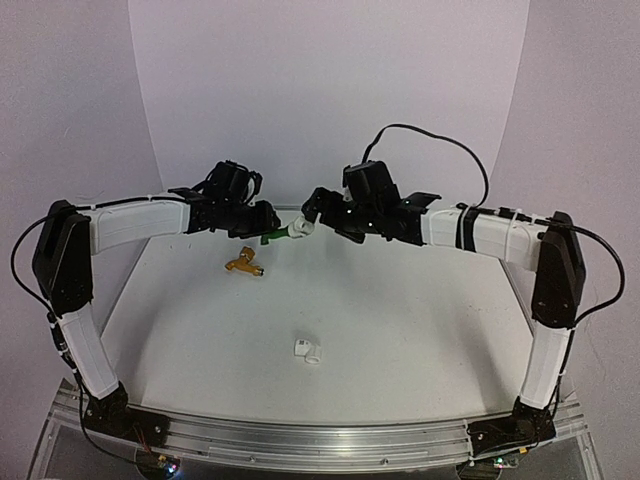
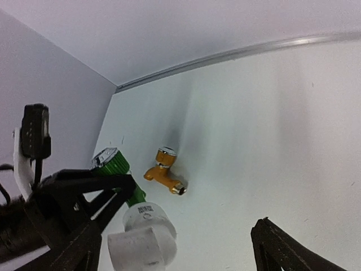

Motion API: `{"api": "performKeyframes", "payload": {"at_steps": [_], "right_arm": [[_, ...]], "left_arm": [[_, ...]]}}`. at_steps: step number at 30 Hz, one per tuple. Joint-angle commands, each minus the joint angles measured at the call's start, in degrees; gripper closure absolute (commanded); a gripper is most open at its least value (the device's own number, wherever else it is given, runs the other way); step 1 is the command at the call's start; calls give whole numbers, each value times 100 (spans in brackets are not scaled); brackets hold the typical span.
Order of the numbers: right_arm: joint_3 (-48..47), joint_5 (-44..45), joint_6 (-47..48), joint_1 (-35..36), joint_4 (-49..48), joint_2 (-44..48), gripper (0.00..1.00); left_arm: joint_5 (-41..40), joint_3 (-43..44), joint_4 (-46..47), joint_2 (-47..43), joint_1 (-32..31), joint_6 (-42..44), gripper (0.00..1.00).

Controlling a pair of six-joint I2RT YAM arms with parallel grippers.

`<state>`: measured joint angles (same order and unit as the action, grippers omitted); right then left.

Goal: Install the water faucets
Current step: Screw the water faucet onto the adaptor.

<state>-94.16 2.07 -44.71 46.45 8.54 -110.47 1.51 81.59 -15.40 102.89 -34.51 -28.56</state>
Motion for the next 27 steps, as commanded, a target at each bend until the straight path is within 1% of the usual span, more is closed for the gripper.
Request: {"api": "performKeyframes", "payload": {"at_steps": [1,3,7,11,13,16,18,24,27], "right_arm": [[232,-396,3324,-48,-196,831,2],[240,-989,4429,-46,74,963,2],[4,-1711,5950,-38,787,1025,2],[-118,-1730,7108,-30,1120,916,2],[-236,-1631,7507,-23,1234,789,2],[-455,-1541,7825,-18,1321,541,2],[-614,-1544,7858,-10,1353,369,2],[-940,-1711,7722,104,1359,-42,12],[-1083,-1592,7683,176,1357,-241,21]], "left_arm": [[173,71,151,-227,93,-62,100],[327,114,121,-189,92,-56,100],[581,217,51,-128,91,-45,100],[833,281,13,-96,91,-54,100],[981,296,11,-93,94,-60,100],[1165,306,11,-101,94,-51,100],[1257,314,11,-101,94,-35,100],[1401,339,11,-76,92,-27,100],[1416,340,13,-80,93,-13,100]]}}
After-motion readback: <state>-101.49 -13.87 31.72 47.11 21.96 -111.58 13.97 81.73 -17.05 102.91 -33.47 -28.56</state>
